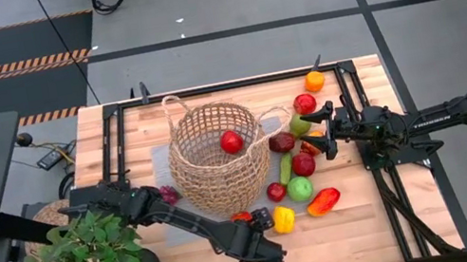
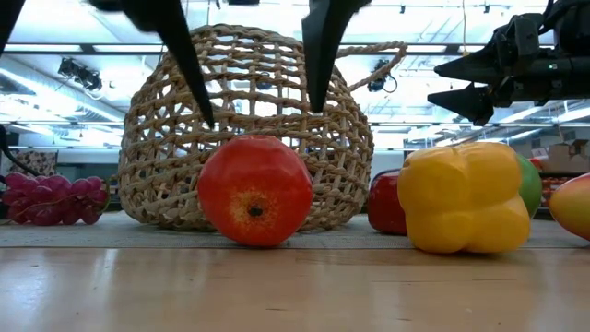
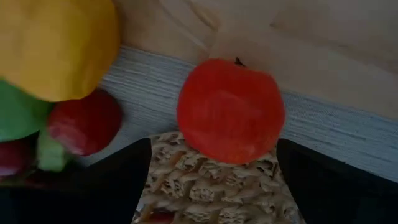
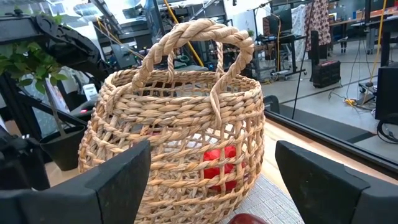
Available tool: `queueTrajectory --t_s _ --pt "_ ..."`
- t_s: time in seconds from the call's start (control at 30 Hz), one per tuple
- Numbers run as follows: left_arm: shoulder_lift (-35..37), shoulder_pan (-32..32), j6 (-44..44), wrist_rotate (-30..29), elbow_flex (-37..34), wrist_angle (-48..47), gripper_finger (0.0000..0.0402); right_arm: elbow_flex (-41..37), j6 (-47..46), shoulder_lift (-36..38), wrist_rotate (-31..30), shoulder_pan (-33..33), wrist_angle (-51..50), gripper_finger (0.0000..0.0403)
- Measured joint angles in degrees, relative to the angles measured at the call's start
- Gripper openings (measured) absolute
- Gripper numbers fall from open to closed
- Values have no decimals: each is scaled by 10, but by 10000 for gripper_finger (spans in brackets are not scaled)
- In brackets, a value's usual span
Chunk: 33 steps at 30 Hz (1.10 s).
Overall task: Build produce basket
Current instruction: Put the red apple into the brown basket
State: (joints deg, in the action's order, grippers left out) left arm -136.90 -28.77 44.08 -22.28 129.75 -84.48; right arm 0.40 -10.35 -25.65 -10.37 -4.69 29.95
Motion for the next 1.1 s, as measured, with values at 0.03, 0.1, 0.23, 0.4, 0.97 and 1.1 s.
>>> queueTrajectory --t_s 0.03,0.1,0.23,0.4,0.97,1.1 --pt "0 1 0 0 -9 -4 355 0 0 0 0 0 0 348" --pt "0 4 5 0 -30 -6 355 0 0 0 0 0 0 348" --pt "-1 10 34 -39 -77 16 355 0 0 0 0 0 0 348" --pt "-1 11 18 -80 -98 36 355 0 0 0 0 0 0 348" --pt "8 9 -86 27 -82 37 355 0 0 0 0 0 0 348" --pt "8 10 -151 60 -75 46 355 0 0 0 0 0 0 348"
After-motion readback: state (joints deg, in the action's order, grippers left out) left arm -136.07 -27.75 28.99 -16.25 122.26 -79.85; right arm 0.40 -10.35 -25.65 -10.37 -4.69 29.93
